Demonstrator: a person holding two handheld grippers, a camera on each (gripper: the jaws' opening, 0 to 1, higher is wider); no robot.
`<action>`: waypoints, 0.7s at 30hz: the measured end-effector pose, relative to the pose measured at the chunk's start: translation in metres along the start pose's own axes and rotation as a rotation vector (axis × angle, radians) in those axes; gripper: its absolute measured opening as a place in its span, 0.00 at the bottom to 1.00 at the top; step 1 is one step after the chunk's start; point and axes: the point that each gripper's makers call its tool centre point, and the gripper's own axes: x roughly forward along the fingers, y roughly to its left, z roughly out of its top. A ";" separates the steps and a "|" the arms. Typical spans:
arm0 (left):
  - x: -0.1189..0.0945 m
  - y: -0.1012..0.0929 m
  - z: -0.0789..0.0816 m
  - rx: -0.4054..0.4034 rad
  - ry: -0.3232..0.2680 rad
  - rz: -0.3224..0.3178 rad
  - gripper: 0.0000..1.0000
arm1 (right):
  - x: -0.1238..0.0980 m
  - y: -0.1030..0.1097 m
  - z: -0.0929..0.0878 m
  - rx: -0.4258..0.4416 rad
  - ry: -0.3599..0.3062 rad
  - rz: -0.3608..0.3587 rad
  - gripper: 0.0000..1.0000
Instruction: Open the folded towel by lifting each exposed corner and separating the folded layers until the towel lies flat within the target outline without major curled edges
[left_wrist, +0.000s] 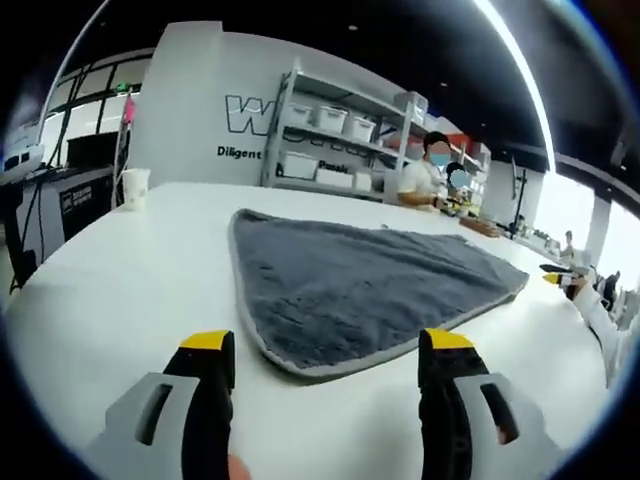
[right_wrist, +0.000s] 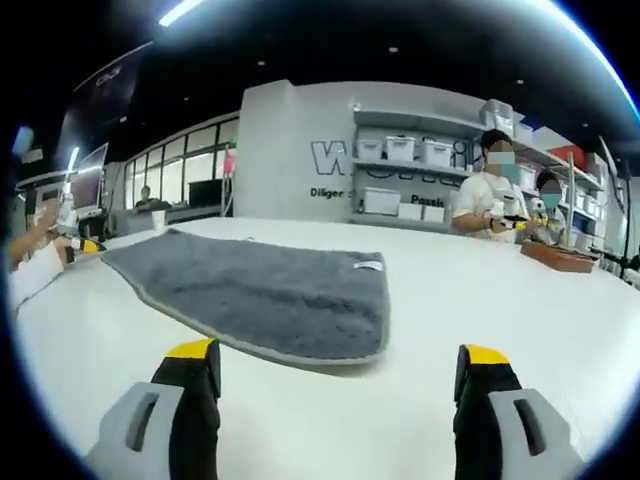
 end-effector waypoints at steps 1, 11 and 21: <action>0.001 0.000 -0.001 -0.002 0.003 0.002 0.68 | 0.000 0.000 0.000 0.000 0.001 -0.002 0.98; 0.010 0.008 -0.006 0.021 0.017 0.022 0.39 | 0.000 -0.002 0.000 -0.007 0.001 -0.017 0.96; 0.012 0.013 -0.009 0.051 0.031 0.027 0.15 | 0.003 0.001 -0.004 -0.020 0.019 -0.004 0.94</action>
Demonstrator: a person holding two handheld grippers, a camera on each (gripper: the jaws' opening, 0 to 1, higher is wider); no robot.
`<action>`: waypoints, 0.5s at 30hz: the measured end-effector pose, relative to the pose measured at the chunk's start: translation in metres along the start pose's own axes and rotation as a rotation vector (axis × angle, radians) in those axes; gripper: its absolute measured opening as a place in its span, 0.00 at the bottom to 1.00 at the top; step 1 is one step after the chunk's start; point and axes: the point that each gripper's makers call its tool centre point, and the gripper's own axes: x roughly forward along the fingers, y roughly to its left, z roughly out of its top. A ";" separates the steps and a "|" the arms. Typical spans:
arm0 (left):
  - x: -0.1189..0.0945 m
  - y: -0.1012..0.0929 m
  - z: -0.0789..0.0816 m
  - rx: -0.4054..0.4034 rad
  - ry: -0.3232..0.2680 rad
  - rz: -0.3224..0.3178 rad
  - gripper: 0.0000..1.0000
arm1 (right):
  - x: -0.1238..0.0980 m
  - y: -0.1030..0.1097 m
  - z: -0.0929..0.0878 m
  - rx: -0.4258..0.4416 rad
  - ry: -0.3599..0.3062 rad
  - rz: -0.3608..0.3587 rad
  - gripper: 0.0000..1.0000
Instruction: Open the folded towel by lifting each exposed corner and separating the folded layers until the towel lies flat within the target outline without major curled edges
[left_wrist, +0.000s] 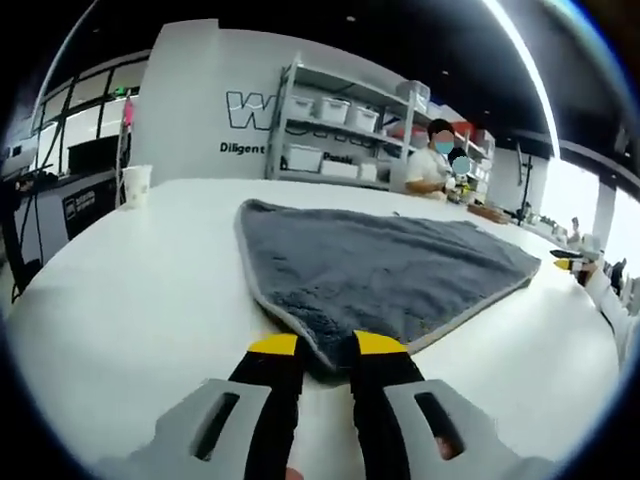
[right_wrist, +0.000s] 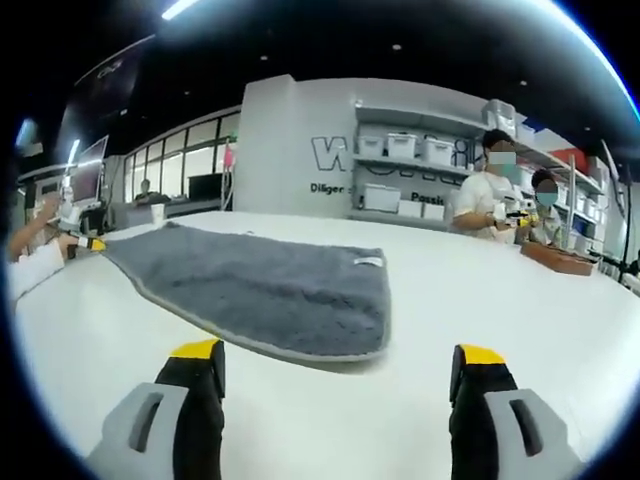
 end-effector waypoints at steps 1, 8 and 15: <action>0.000 0.001 0.000 -0.001 0.002 0.002 0.13 | 0.000 0.000 0.000 0.000 0.000 0.000 0.94; -0.004 -0.001 0.000 0.011 0.002 -0.003 0.03 | -0.001 -0.001 -0.001 0.003 0.003 -0.006 0.92; -0.011 0.003 -0.002 0.002 0.024 0.033 0.03 | -0.002 -0.002 -0.003 0.001 0.008 -0.013 0.92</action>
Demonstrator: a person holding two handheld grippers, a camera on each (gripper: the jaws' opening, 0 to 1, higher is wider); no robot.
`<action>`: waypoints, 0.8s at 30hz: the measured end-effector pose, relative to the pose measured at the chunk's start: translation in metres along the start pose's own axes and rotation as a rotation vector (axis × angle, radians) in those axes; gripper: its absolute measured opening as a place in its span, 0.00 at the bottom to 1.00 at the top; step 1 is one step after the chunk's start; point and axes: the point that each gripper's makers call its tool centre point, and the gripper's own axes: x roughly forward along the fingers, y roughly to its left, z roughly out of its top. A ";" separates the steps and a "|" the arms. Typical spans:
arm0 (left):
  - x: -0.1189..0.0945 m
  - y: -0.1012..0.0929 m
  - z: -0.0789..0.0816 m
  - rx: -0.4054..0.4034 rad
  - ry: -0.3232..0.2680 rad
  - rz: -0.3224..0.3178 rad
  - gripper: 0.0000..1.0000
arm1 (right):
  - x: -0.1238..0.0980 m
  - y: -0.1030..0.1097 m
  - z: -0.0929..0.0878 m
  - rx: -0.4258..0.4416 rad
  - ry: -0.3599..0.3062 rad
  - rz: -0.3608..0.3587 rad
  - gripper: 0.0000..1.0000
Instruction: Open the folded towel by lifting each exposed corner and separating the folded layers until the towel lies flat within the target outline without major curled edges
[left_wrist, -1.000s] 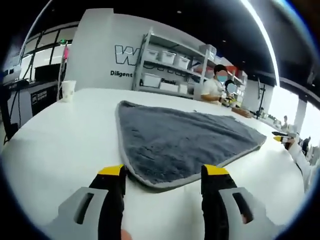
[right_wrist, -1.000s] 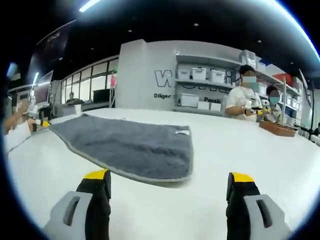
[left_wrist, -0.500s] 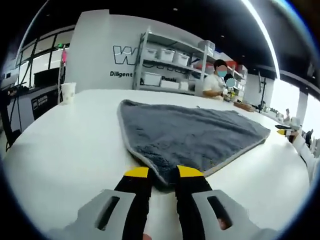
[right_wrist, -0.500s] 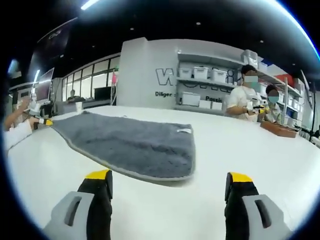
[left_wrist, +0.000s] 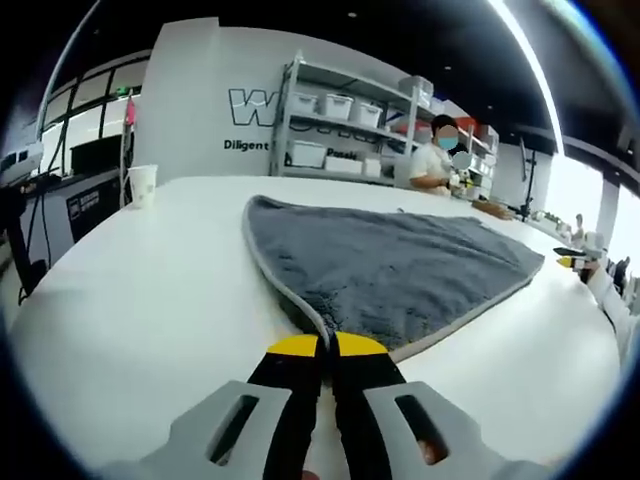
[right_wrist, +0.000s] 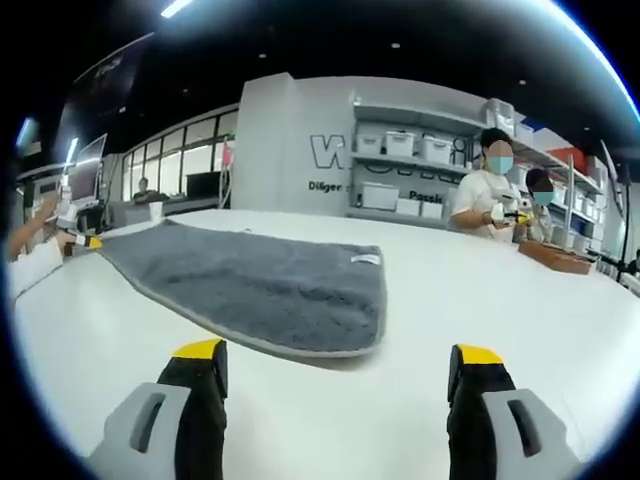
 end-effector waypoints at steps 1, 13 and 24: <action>-0.001 0.001 0.000 -0.005 0.001 0.006 0.03 | 0.000 0.000 0.000 -0.001 0.000 -0.001 0.92; -0.014 0.006 -0.004 -0.033 0.044 0.065 0.03 | -0.001 -0.002 -0.002 -0.005 0.008 -0.010 0.91; -0.020 0.013 -0.005 -0.036 0.063 0.095 0.13 | -0.001 -0.003 -0.003 0.001 0.012 -0.011 0.91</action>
